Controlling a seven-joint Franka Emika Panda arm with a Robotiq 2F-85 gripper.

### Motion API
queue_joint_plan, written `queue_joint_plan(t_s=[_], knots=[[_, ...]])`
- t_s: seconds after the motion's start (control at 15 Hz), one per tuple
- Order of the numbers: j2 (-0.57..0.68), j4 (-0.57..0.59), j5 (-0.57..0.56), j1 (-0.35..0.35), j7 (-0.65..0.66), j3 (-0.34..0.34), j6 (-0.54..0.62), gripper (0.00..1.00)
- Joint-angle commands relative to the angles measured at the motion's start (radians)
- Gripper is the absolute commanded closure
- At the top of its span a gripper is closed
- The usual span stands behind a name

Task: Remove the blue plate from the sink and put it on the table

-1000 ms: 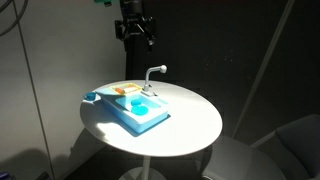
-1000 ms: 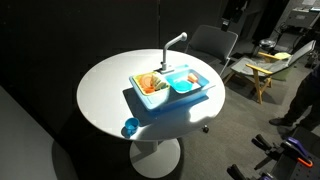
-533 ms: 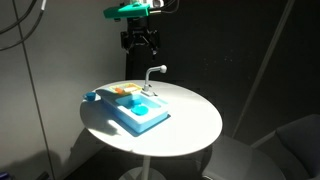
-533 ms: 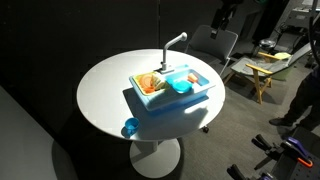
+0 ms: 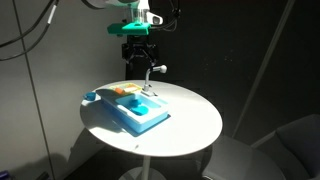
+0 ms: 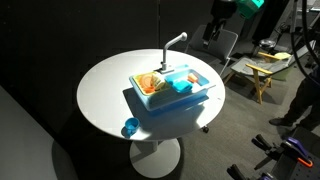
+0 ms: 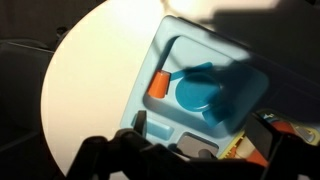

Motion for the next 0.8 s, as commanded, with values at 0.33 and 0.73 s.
queue_joint_plan(t_s=[0.33,0.73], knots=[[0.110,0.032,0.006,0.000,0.007,-0.004,0.056,0.00],[0.124,0.034,0.014,0.006,0.000,0.007,0.053,0.00]])
